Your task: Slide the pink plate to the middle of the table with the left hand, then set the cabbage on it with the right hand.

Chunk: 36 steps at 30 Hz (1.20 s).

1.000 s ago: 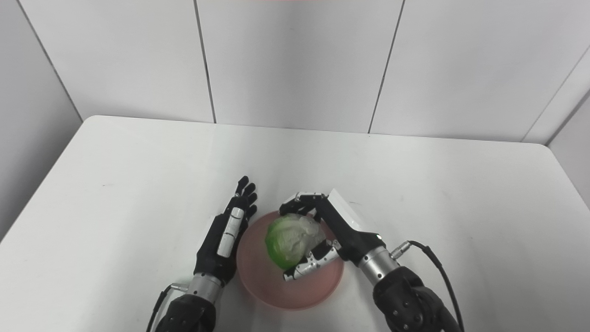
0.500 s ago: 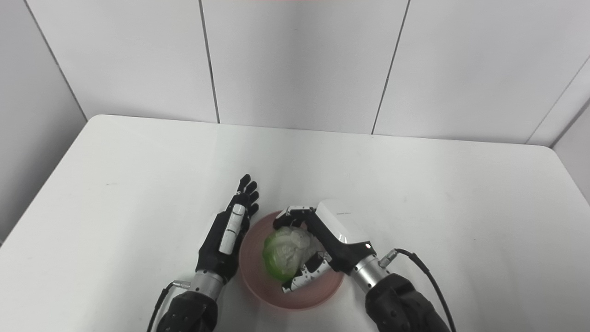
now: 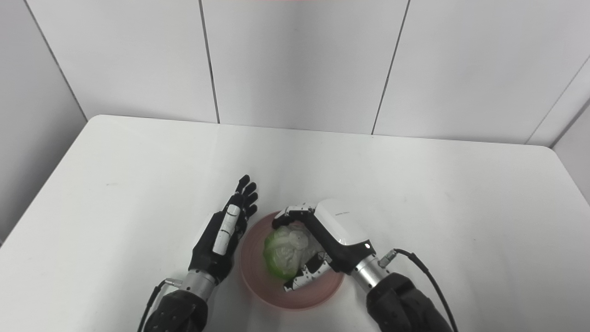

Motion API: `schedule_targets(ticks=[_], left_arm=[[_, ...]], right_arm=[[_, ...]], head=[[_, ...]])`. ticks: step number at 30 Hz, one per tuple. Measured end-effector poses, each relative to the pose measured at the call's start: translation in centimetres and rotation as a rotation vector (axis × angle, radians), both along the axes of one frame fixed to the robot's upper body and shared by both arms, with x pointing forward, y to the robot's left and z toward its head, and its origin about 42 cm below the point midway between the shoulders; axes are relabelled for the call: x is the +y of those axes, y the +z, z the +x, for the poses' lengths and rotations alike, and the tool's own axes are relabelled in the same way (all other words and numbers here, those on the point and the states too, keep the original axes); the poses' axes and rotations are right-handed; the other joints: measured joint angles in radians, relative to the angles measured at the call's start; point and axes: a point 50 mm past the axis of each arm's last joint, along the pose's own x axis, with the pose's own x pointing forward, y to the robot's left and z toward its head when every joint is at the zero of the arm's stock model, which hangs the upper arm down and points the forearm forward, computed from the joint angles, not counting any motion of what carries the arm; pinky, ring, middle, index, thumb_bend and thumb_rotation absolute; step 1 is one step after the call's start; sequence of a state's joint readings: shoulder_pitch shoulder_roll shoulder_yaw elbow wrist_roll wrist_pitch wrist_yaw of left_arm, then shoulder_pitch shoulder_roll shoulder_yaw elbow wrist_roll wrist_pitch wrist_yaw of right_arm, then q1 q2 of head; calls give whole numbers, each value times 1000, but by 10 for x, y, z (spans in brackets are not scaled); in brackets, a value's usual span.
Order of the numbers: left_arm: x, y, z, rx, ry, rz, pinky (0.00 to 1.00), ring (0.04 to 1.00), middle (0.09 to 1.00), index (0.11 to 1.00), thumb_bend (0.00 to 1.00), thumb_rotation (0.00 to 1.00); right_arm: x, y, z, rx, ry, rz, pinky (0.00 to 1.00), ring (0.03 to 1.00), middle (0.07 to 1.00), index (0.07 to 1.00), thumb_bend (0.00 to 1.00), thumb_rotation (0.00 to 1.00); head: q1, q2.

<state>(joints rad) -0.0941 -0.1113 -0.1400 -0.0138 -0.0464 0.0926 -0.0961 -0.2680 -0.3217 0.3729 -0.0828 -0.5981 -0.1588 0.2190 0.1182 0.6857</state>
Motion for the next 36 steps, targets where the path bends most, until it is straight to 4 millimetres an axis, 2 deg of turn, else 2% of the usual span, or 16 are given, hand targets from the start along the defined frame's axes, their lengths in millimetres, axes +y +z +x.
schedule_targets(ticks=[1,6,9,15,17,18,20,23,26,28,29,31,35,36], left_arm=[[1,2,0,1,1,0,1000,1000,1000,1000,719,944],[6,3,0,23,-5,11,1000,1000,1000,1000,729,957],[9,2,0,22,-10,17,1000,1000,1000,1000,729,946],[13,2,0,29,1,-20,1000,1000,1000,996,696,924],[15,2,1,30,7,-30,1000,1000,1000,998,688,930],[15,2,1,30,8,-30,1000,1000,1000,999,692,926],[16,2,0,31,9,-30,1000,1000,1000,999,699,924],[16,2,-1,31,9,-30,1000,1000,1000,999,699,921],[17,2,-1,30,13,-29,1000,1000,1000,1000,704,916],[18,0,-2,26,15,-29,1000,1000,1000,1000,705,911],[19,-1,-2,25,16,-28,1000,1000,1000,1000,709,906],[19,-2,-2,22,10,-27,1000,1000,1000,1000,708,905],[20,-6,-2,13,4,-25,1000,1000,1000,1000,700,900],[20,-6,-3,11,6,-24,1000,1000,1000,1000,701,899]], right_arm=[[-3,0,0,4,4,-16,792,829,810,785,736,379],[-10,-2,-5,56,22,-86,849,916,900,875,761,482],[-10,1,-7,80,27,-112,929,985,984,979,792,557],[-17,19,-14,150,53,-185,969,1000,1000,1000,843,513],[-19,27,-15,174,37,-165,965,1000,1000,1000,852,497],[-20,32,-17,172,26,-145,962,1000,1000,1000,842,519],[-22,45,-20,155,2,-88,943,1000,1000,1000,859,514],[-27,50,-22,147,-50,52,921,1000,1000,1000,848,620],[-36,37,-25,179,-128,214,945,1000,1000,1000,762,701],[-44,23,-25,198,-228,369,956,1000,1000,1000,733,737],[-45,17,-27,207,-264,418,979,1000,1000,1000,718,798],[-44,10,-30,211,-298,484,988,1000,1000,1000,714,842],[-38,2,-26,207,-370,650,1000,1000,1000,1000,677,847],[-35,-1,-26,223,-372,693,1000,1000,1000,1000,642,857]], head=[[-8,0],[-43,3],[-60,0],[-69,0],[-74,-2],[-81,-2],[-81,-2],[-89,-2],[-95,-3],[-113,-6],[-114,-6],[-123,-5],[-152,-8],[-169,-11]])
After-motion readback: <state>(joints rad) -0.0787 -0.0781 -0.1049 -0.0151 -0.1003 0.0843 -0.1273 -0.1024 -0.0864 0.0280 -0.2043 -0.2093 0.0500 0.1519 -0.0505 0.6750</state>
